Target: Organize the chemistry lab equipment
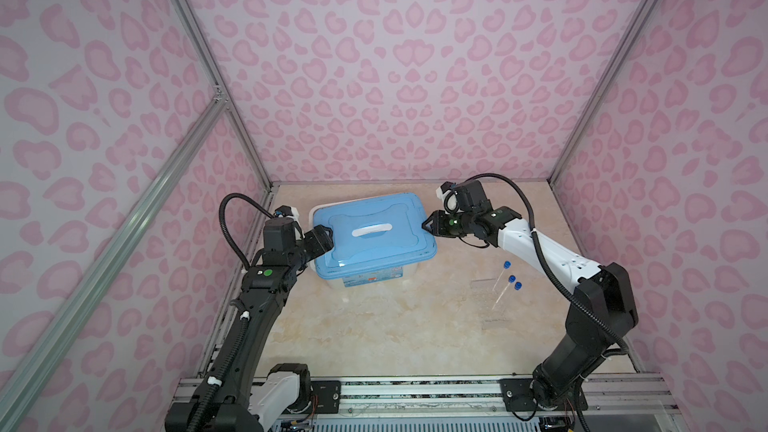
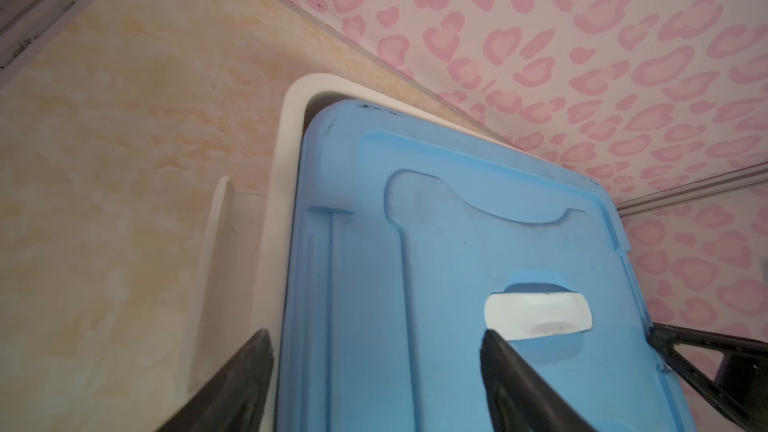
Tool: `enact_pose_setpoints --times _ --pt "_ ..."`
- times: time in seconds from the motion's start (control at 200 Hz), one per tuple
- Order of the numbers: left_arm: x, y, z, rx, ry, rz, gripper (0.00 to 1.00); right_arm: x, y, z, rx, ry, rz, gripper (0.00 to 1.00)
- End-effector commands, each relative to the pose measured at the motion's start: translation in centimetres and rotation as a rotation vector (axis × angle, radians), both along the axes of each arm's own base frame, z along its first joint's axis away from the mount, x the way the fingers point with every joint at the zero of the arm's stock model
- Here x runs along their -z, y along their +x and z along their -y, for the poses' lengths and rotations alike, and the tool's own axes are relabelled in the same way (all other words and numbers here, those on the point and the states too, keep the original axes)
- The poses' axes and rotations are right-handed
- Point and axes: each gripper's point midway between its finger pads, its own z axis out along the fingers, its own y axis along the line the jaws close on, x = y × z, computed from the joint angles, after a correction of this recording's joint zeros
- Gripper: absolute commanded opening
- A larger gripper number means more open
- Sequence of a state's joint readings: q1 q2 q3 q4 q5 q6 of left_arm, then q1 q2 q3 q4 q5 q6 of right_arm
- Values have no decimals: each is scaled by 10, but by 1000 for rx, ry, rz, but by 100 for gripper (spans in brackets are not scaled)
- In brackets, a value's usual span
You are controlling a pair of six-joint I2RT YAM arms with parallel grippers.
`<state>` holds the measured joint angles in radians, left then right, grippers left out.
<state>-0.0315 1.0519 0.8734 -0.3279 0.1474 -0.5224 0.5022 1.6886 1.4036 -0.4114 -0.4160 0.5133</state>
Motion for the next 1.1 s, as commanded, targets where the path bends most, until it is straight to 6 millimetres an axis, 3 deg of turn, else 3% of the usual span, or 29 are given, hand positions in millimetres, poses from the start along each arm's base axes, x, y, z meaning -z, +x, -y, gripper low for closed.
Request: enact_pose_setpoints --times 0.0,0.27,0.5,0.77,1.095 --pt "6 0 -12 -32 48 -34 80 -6 2 -6 -20 23 25 32" --pt "26 16 9 66 -37 -45 78 0 -1 -14 -43 42 10 30" --pt "15 16 13 92 -50 -21 78 -18 -3 -26 -77 42 97 28" --pt "20 13 16 100 -61 -31 79 -43 -7 -27 -87 78 205 26" --pt "7 16 26 141 -124 25 78 -26 1 -40 -103 114 169 25"
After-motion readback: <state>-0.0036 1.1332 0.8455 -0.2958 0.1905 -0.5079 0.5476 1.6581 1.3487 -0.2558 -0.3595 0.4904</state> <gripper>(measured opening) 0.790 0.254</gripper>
